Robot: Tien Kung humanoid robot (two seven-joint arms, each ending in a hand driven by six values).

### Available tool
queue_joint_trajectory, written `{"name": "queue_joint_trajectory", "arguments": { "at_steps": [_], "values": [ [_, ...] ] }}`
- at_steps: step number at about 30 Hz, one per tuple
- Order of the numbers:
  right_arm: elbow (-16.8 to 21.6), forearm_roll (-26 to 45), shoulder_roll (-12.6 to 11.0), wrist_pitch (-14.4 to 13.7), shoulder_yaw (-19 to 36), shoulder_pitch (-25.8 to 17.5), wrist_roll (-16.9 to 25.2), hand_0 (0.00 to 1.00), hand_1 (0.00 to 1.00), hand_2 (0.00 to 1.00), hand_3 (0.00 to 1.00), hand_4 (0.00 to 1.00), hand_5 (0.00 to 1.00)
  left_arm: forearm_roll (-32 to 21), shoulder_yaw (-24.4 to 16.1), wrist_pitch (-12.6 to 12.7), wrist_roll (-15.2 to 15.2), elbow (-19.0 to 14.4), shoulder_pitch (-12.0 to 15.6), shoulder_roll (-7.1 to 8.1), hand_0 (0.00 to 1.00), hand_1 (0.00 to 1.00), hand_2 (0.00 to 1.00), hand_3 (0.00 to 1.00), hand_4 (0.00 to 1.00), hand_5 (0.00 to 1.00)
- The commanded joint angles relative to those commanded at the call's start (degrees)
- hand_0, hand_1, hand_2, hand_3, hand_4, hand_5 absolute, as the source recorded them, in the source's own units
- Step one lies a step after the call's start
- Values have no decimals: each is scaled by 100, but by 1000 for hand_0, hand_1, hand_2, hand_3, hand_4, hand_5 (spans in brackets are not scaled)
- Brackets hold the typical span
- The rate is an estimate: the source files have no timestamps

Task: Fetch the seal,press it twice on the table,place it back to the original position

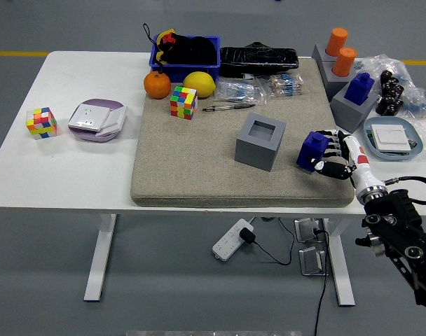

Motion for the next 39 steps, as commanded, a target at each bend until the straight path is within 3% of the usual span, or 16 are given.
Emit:
{"name": "queue_joint_trajectory", "arguments": {
  "at_steps": [9,16,26,39],
  "values": [
    [512,-314,-142,-69,232,199,-124,561,406,429,467,716,2,-6,-27,-9,2,0,-1,-4,824,789,755,813,727,364],
    [734,-445,-26,-74,183,394,-176,561,406,429,467,715,2,-14,-29,-11,7,4,8,-9,824,790,756,813,727,364],
    [525,-370,310,-40,-68,663,-142,561,406,428,468,715,2,-24,-1,-9,12,4,-15,0,824,790,755,813,727,364],
    [82,-157,557,42,-493,950,-145,562,407,429,468,717,2,-26,27,-13,16,-3,-28,0,824,790,756,812,728,366]
  ]
}}
